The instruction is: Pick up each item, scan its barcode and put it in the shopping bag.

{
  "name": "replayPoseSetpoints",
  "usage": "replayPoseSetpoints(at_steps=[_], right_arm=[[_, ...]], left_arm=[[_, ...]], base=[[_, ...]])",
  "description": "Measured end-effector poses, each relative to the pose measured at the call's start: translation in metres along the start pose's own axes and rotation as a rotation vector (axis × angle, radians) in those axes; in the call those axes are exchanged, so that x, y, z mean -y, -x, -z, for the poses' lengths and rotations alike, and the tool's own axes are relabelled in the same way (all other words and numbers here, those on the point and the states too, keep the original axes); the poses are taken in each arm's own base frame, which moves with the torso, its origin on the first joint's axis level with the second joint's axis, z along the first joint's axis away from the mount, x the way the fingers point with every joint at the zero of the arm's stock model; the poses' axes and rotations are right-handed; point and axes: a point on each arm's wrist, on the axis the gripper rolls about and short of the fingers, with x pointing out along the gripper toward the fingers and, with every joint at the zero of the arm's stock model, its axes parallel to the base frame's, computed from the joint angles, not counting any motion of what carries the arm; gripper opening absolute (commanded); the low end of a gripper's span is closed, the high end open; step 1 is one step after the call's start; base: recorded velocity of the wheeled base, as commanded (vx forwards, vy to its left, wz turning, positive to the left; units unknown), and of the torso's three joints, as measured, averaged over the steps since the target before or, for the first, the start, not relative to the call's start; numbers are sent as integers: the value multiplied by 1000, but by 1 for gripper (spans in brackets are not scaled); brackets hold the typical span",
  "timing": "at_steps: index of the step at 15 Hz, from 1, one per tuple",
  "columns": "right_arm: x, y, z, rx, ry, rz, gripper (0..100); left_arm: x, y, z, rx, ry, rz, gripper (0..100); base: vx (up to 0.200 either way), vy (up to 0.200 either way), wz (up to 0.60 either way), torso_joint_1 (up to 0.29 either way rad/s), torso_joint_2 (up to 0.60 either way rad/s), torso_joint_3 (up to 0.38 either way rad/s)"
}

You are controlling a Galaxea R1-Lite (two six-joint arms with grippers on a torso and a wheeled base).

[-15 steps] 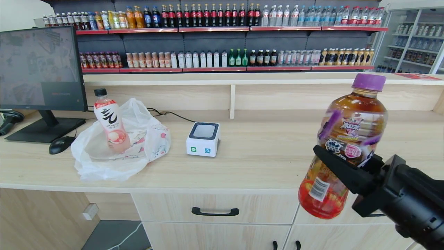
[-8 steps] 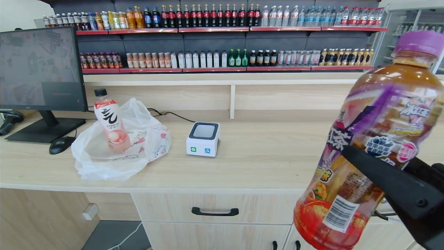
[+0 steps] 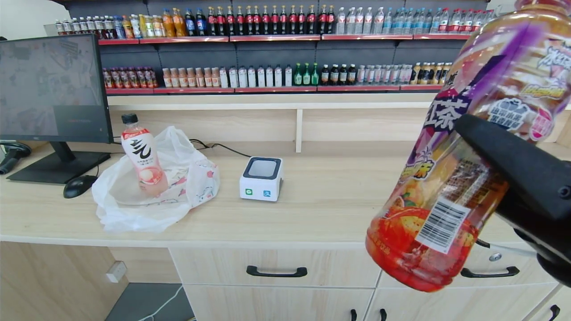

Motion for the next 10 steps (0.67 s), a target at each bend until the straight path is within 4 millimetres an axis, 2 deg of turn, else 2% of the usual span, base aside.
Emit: replayPoseSetpoints(at_steps=[10], right_arm=[[5, -6, 5, -49, -8, -50, 0]], left_arm=[[0, 0, 0, 0, 0, 0, 0]], base=[[0, 0, 0, 0, 0, 0]])
